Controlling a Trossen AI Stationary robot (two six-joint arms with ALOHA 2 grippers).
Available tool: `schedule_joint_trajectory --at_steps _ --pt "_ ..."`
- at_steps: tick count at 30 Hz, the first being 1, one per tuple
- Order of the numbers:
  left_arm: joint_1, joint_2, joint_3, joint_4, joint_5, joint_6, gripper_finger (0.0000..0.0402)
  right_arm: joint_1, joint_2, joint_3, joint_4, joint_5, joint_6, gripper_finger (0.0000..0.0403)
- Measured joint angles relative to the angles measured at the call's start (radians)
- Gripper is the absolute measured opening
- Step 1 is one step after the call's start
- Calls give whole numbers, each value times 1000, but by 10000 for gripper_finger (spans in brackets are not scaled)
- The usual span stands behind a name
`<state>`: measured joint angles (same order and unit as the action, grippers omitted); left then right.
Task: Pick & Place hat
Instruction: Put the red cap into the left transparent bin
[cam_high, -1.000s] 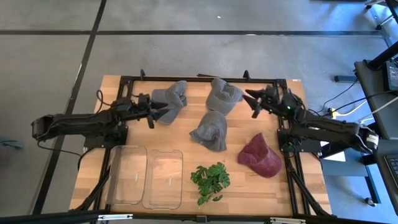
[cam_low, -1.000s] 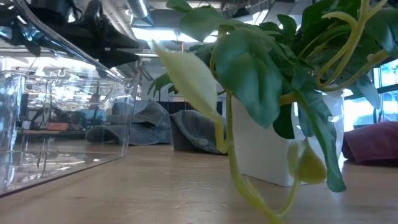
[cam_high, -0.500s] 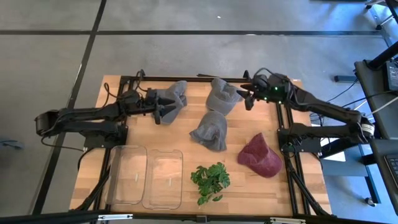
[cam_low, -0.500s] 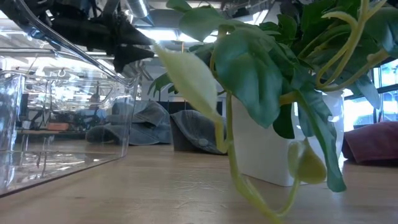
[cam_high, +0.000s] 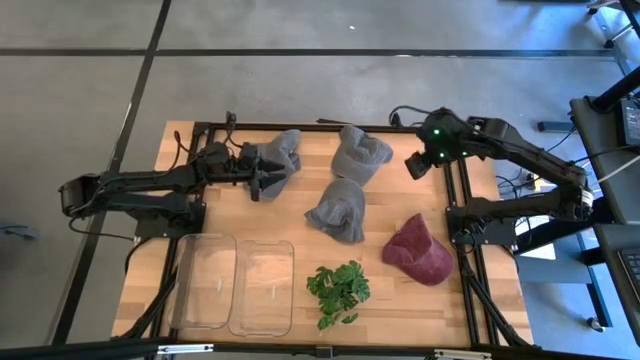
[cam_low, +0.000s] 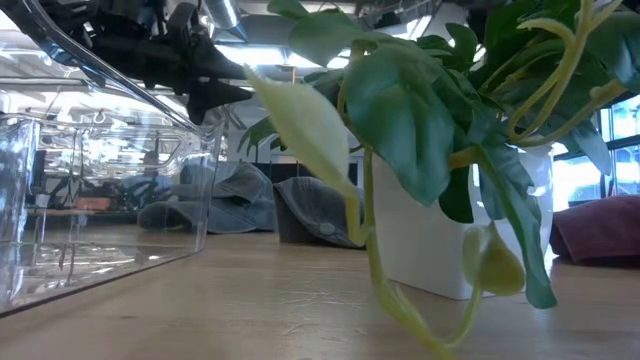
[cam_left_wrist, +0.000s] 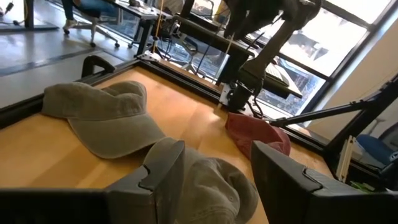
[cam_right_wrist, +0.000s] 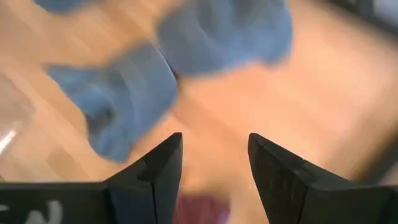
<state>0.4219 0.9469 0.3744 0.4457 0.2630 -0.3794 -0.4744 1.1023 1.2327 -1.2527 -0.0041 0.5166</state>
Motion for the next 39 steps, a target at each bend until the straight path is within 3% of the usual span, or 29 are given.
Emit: schedule_joint_trajectory --at_steps 7,15,39 --pt "0 0 0 0 -1 8 178 0 81 -66 -137 -128 204 184" --pt "0 0 0 -1 -2 8 178 12 136 -196 -126 -213 137 184" --pt "0 0 0 -1 -10 34 178 158 140 -515 196 -256 288 184"
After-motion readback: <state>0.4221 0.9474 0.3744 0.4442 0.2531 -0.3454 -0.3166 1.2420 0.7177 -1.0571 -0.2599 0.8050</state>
